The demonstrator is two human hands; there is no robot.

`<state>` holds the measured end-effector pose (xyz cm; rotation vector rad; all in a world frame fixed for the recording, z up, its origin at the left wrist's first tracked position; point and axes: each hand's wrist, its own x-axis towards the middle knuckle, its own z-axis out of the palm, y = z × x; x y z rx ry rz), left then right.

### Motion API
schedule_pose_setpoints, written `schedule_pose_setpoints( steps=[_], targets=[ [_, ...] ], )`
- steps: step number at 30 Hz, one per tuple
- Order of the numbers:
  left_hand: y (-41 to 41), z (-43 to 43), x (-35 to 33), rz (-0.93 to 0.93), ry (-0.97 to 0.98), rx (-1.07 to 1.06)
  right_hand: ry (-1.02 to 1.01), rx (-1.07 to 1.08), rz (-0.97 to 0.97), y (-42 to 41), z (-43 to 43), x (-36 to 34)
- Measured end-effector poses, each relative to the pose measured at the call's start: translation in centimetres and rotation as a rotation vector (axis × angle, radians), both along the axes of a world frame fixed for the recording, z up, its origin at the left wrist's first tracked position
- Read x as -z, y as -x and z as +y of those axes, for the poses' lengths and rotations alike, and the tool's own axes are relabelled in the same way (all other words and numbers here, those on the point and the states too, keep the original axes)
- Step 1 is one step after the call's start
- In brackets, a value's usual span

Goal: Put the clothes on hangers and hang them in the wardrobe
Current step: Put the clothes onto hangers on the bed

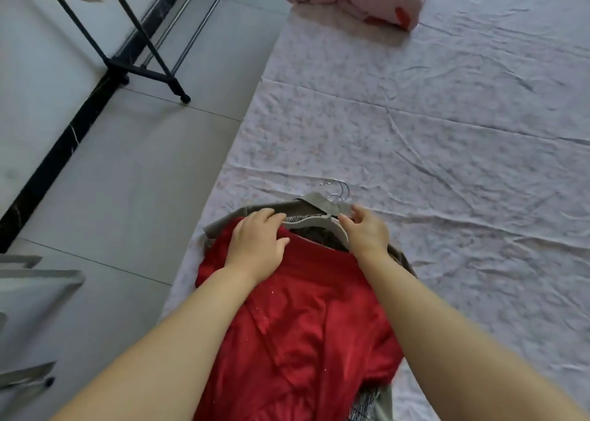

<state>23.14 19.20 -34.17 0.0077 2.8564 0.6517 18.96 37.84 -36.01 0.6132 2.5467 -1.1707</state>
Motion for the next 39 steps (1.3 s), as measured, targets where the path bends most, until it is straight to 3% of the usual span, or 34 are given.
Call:
schedule_pose_setpoints(
  steps=[12, 23, 39],
  targets=[
    [-4.2, 0.8, -1.4, -0.087, 0.052, 0.089, 0.074, 0.024, -0.065, -8.0, 1.4, -0.9],
    [-9.6, 0.4, -10.1, 0.018, 0.092, 0.204, 0.020, -0.079, -0.021, -15.7, 0.7, -10.2],
    [-25.4, -2.3, -19.1, 0.137, 0.120, 0.409, -0.086, 0.069, 0.099, -35.1, -1.8, -20.2]
  ],
)
